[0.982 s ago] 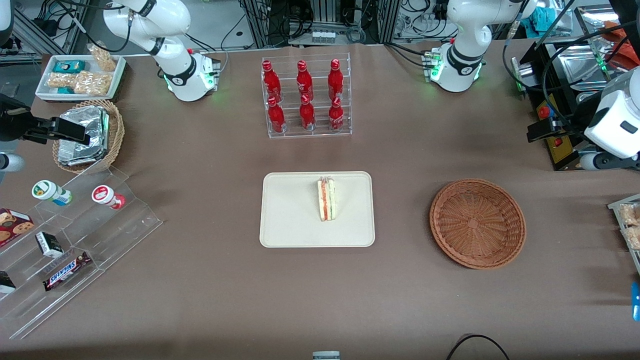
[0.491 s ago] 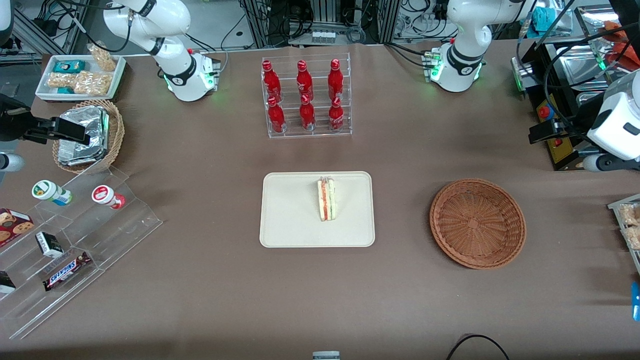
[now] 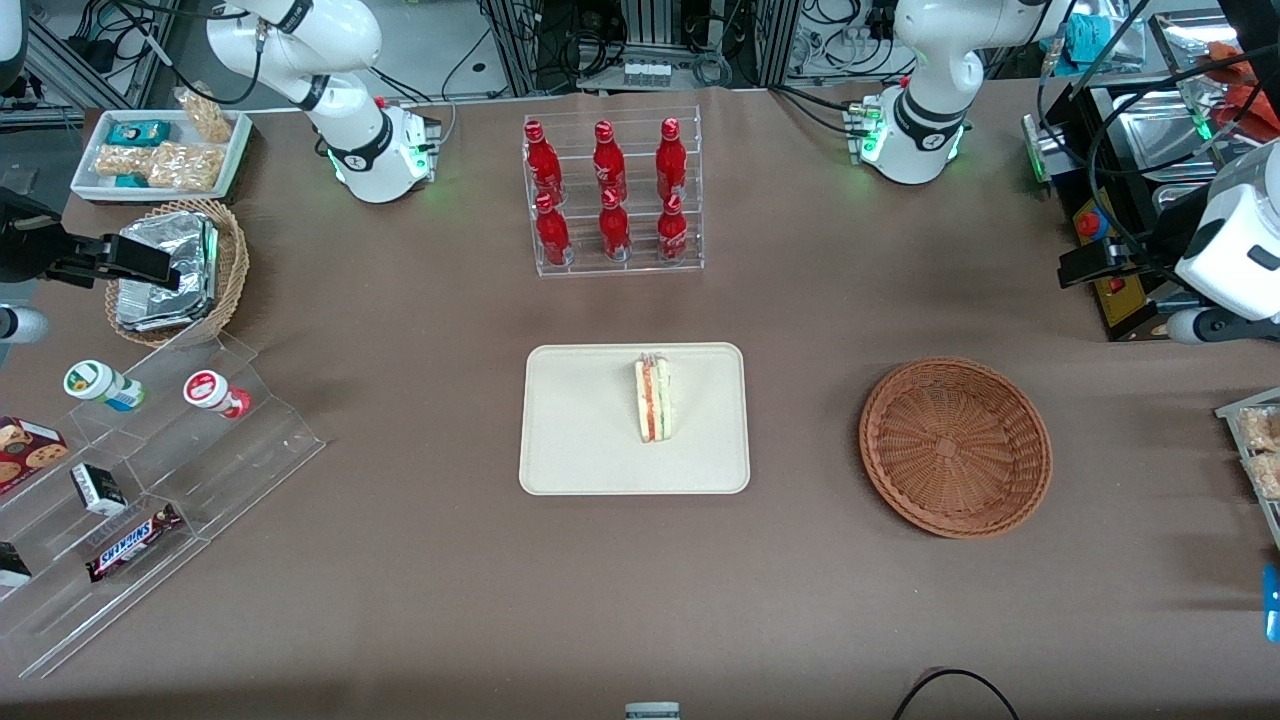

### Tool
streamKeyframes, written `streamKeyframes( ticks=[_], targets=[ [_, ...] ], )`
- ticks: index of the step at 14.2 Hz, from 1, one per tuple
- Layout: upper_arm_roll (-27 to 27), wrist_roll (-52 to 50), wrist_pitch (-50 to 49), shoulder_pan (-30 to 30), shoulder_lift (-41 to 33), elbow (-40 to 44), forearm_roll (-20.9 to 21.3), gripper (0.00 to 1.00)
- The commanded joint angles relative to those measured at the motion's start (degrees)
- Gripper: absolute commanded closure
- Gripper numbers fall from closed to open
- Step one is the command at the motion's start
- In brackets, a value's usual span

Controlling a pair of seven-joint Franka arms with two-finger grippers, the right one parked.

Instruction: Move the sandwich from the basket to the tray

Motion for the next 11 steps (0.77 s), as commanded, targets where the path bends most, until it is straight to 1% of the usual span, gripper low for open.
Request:
streamKeyframes(
  ticks=[1,6,7,9,11],
  targets=[
    [-0.63,-0.66,0.10,0.04,-0.17,0.44,0.86,0.00],
    [-0.89,-0.31,0.18,-0.32,-0.52,-0.08,0.94,0.00],
    [-0.89,-0.31,1.06,-0.23,-1.65,-1.92,0.68,0.00],
    [-0.89,-0.22,6.31,-0.23,-6.21,-9.01,0.77,0.00],
    [-0.81,-0.48,6.60,-0.23,-6.59,-9.24,0.59,0.00]
  ],
)
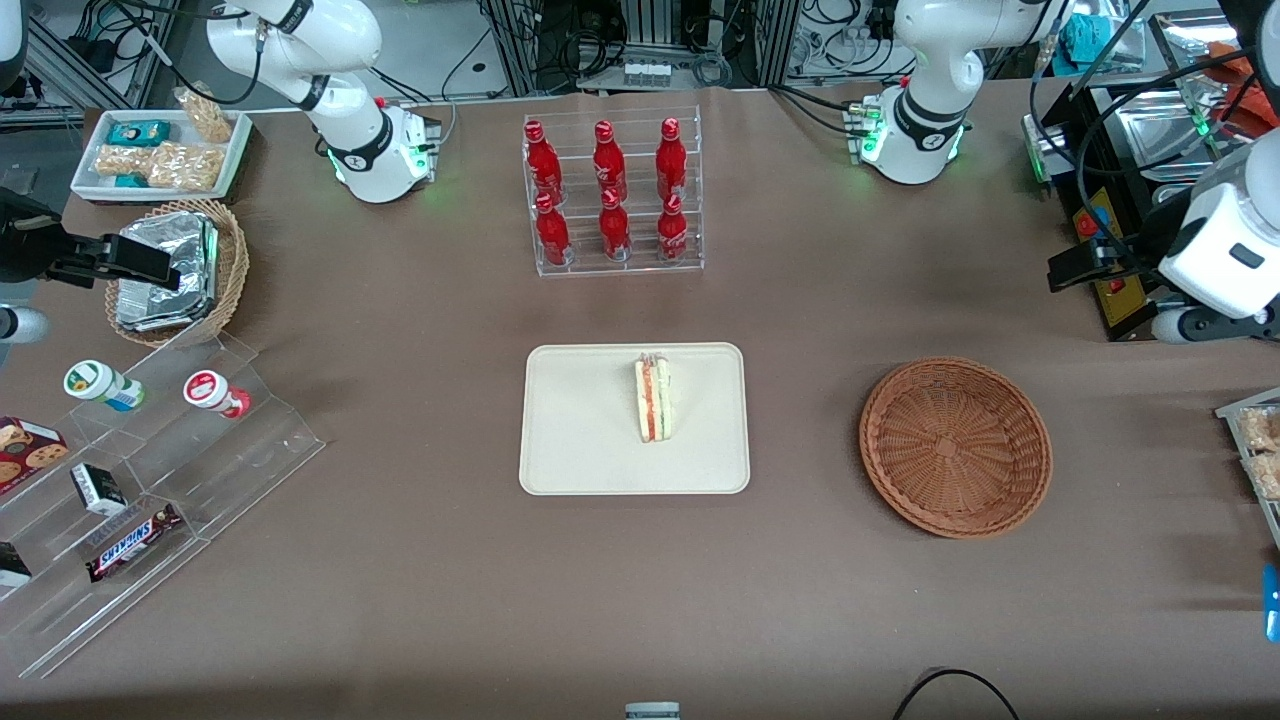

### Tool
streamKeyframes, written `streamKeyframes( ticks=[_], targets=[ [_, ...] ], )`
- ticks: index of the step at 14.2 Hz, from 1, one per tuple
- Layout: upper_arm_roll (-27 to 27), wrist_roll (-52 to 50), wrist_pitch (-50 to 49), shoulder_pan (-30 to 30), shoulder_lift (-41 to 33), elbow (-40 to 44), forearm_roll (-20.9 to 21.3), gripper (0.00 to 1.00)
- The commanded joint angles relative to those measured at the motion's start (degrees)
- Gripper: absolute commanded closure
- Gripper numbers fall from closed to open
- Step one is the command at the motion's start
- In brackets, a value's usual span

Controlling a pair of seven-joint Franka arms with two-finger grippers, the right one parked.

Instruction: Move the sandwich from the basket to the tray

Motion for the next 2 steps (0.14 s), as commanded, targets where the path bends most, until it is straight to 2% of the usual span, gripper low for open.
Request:
streamKeyframes(
  ticks=[1,2],
  targets=[
    [-0.10,-0.49,1.83,-0.05,-3.45,-3.63,0.59,0.00],
    [-0.19,-0.66,1.83,-0.14,-3.27,-3.54,0.59,0.00]
  ],
)
